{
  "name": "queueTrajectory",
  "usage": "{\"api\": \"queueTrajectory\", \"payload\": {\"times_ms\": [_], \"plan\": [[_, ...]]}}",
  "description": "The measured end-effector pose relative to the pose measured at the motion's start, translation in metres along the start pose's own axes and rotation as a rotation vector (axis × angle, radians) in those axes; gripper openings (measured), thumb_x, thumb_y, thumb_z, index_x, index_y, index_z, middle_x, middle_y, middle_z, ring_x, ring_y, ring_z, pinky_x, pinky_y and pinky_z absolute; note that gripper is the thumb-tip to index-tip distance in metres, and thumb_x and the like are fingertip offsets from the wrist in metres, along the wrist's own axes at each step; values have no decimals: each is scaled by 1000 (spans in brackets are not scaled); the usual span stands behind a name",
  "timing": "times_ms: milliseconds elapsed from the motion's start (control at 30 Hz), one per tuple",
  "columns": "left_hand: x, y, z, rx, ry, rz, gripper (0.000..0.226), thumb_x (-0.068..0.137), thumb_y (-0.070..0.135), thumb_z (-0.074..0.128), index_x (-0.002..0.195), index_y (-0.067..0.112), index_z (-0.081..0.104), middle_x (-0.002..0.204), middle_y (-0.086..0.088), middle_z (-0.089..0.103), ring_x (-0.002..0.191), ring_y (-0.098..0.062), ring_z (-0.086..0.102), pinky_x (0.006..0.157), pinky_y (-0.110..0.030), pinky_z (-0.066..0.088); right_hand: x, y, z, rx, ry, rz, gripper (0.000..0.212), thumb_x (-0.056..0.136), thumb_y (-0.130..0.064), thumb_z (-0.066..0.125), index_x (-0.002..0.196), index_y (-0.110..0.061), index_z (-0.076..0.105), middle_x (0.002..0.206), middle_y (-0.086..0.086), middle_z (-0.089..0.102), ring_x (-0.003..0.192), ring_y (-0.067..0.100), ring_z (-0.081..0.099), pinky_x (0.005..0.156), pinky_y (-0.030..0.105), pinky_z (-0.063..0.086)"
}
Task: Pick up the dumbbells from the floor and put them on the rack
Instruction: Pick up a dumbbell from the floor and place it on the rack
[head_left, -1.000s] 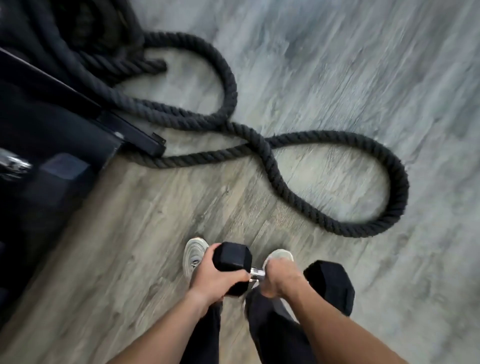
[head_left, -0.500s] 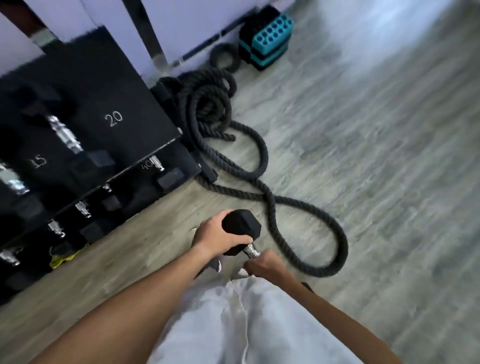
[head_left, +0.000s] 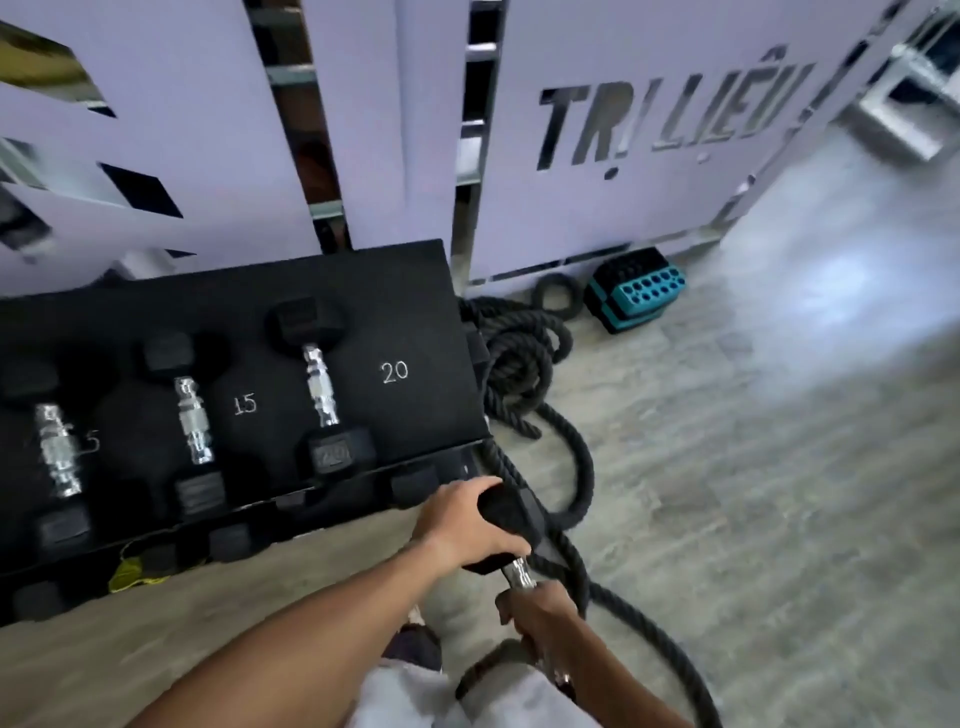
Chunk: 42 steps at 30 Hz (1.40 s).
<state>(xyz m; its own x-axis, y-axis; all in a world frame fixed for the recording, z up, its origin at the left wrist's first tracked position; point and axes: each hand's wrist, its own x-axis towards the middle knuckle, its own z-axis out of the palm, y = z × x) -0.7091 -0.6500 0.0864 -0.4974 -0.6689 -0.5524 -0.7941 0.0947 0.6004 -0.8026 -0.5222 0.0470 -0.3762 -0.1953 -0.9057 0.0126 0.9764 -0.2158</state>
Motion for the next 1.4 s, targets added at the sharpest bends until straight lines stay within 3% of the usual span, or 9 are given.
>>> {"api": "queueTrajectory", "payload": {"times_ms": [133,333,467,633,1000,1133,1267,1400], "plan": [[23,-2,-70,-23,117,16,90,52,59,89,135,38,60,131,8,67,120,-14,61,99,-25,47,0,-77,5,-29,-1,-93,12,58,-14,67,62,-9,57,49,4,49,38,18,40,44,20,32],[57,9,-159,30,195,65,103,48,59,90,142,37,54,142,3,58,133,-20,52,107,-33,45,-4,-179,14,29,-43,-195,7,70,-13,66,69,-7,61,55,7,52,40,17,42,43,18,32],[83,18,-200,118,234,97,103,49,58,90,143,36,52,134,1,60,130,-22,51,105,-35,46,2,-236,20,89,-99,-232,16,68,-4,62,57,-8,51,48,6,45,35,18,37,44,20,31],[131,19,-233,161,243,54,106,46,59,88,143,37,51,126,4,59,124,-23,52,102,-40,52,33,-291,27,126,-141,-213,16,63,-7,64,55,-10,50,49,4,48,38,19,42,44,21,36],[207,-20,-257,92,186,-131,107,45,63,83,143,40,50,129,3,58,124,-26,51,104,-41,50,90,-348,45,60,-237,-86,25,70,-3,66,56,-12,47,51,3,46,39,16,40,40,17,36],[227,-29,-272,90,159,-163,107,44,62,83,144,41,49,135,0,56,127,-28,49,105,-44,49,98,-368,57,54,-256,-60,24,69,-4,66,56,-11,47,49,3,45,38,16,40,41,18,35],[246,-35,-285,101,121,-168,106,48,57,86,146,39,48,136,1,55,130,-30,46,107,-45,48,107,-386,66,74,-269,-41,16,69,-5,65,67,-8,49,50,3,45,38,16,39,42,20,33],[264,-37,-289,111,92,-166,106,49,52,90,145,40,47,139,-1,52,132,-31,42,105,-47,49,119,-398,70,103,-241,-28,20,69,-5,64,60,-9,48,48,2,45,41,17,41,41,22,36]]}}
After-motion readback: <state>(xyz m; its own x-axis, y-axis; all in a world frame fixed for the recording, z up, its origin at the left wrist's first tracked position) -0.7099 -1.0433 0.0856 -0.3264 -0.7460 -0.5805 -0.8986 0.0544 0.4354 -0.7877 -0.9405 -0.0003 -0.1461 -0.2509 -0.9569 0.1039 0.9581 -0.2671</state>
